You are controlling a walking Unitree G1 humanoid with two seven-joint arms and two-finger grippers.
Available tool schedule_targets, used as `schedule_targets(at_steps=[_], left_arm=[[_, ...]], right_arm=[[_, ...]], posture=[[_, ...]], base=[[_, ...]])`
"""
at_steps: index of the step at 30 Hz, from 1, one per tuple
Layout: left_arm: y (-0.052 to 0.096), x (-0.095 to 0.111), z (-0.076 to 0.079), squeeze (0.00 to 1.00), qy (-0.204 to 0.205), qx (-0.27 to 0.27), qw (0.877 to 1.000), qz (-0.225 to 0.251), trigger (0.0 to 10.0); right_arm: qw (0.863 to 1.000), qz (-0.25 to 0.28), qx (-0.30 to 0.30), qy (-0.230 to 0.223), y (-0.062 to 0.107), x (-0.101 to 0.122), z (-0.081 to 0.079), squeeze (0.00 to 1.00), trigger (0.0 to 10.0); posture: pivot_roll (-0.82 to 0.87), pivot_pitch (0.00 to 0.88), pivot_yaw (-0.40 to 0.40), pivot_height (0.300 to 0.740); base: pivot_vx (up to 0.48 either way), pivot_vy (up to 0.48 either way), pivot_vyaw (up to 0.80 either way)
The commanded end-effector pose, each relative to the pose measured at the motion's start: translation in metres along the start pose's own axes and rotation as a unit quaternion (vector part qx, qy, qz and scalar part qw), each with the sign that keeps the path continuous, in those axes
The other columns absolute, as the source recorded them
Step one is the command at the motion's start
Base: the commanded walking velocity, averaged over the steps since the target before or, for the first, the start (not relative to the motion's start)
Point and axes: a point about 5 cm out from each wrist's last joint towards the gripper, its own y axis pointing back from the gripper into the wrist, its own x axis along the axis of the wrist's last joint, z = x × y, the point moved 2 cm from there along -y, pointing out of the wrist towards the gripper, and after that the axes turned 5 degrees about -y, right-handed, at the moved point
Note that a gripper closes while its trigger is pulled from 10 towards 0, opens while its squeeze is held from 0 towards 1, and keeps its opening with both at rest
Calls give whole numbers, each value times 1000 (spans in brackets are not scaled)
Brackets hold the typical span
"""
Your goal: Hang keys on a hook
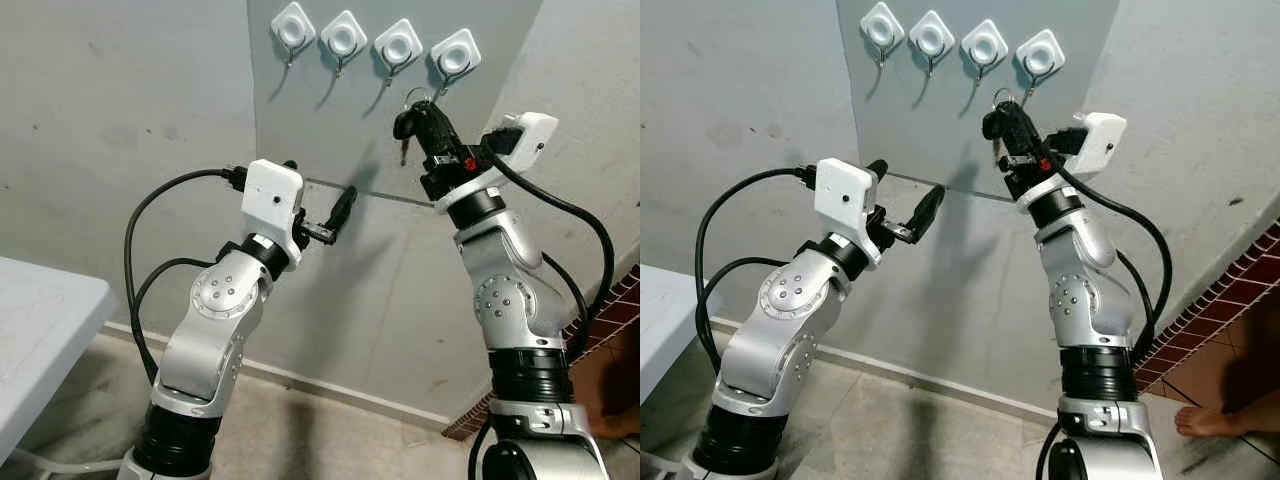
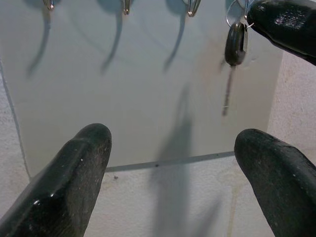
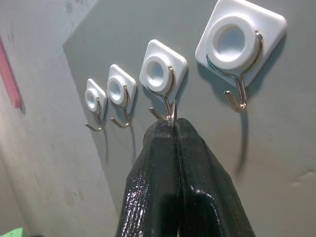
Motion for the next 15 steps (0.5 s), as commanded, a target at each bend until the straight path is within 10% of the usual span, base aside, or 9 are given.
schedule_targets(at_steps=[1, 15], left_arm=[[1, 3, 0, 0, 3, 2, 1000, 2, 10000], [1, 2, 1, 0, 8, 1, 1000, -1, 10000]], right_arm=[[1000, 17, -3, -14, -4, 8, 1, 0, 10000], [998, 47, -11, -32, -4, 19, 5, 0, 10000]], posture=[[50, 42, -46, 740], [42, 44, -41, 740]], base=[[0, 0, 0], [0, 0, 0]])
